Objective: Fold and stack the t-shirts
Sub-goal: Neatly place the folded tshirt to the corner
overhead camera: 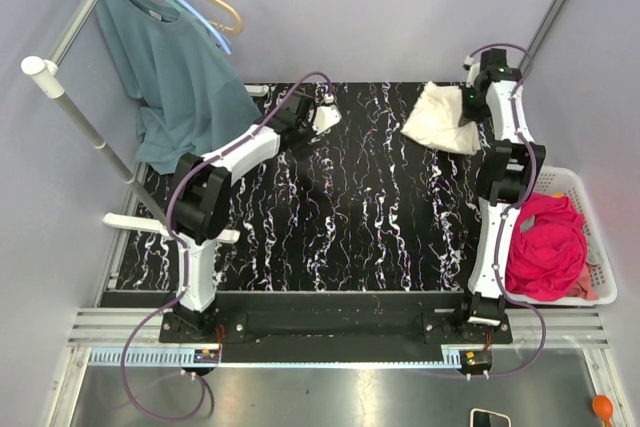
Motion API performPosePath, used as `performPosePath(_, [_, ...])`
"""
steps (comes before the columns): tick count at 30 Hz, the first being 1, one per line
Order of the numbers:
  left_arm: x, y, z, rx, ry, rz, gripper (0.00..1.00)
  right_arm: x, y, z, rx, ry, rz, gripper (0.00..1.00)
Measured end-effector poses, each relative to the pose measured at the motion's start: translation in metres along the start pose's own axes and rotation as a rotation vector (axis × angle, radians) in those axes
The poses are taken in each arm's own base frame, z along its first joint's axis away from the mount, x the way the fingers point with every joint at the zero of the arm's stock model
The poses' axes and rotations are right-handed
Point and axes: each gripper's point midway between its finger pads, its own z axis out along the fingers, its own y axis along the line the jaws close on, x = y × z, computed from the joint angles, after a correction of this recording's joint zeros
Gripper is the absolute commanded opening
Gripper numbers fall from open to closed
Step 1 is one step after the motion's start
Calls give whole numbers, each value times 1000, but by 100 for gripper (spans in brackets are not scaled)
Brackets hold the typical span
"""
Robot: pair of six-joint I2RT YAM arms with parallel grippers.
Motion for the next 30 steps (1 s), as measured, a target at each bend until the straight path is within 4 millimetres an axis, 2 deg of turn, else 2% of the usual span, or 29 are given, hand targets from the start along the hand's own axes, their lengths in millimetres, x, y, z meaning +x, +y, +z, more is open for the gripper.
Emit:
performPosePath(4, [4, -1, -1, 0, 10, 8, 99, 11, -45, 13, 114, 46, 1, 0])
performPosePath(10, [12, -7, 1, 13, 29, 11, 99, 28, -74, 30, 221, 112, -30, 0])
performPosePath(24, [16, -12, 2, 22, 39, 1, 99, 24, -144, 5, 526, 121, -49, 1])
performPosePath(30, [18, -13, 2, 25, 42, -3, 99, 15, -161, -1, 607, 94, -67, 6])
